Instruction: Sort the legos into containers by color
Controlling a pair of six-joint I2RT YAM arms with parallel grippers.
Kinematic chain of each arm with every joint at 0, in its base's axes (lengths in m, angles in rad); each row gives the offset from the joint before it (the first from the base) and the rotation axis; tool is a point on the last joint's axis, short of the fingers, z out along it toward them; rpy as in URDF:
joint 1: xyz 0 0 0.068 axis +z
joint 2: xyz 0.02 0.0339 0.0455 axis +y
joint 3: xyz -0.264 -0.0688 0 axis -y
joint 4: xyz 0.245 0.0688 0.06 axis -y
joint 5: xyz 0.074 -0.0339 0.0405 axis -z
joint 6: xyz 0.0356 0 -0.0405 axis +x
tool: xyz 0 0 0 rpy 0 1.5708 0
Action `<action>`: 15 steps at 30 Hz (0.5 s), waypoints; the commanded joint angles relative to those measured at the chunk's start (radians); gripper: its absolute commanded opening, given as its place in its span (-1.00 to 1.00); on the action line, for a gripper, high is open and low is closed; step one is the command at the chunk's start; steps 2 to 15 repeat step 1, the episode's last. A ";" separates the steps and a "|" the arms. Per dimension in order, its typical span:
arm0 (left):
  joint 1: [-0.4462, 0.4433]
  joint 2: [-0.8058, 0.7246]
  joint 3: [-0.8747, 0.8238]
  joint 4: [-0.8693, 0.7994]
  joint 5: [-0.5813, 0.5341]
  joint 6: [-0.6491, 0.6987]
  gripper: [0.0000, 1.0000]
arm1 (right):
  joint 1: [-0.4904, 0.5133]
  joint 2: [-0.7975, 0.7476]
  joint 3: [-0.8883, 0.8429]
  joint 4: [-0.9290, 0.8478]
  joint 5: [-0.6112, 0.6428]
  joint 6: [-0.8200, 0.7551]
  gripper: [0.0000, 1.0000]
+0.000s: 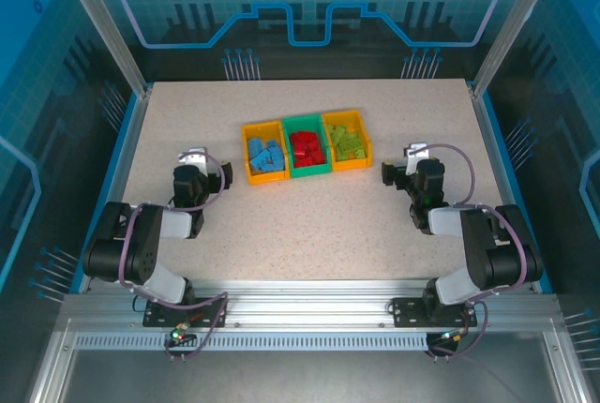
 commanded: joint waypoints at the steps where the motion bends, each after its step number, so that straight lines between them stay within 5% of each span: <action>1: -0.003 0.004 0.019 0.035 0.021 0.014 0.98 | -0.006 0.005 -0.001 0.031 -0.010 -0.011 1.00; 15: -0.003 0.004 0.019 0.035 0.021 0.014 0.98 | -0.006 0.005 -0.001 0.031 -0.010 -0.011 1.00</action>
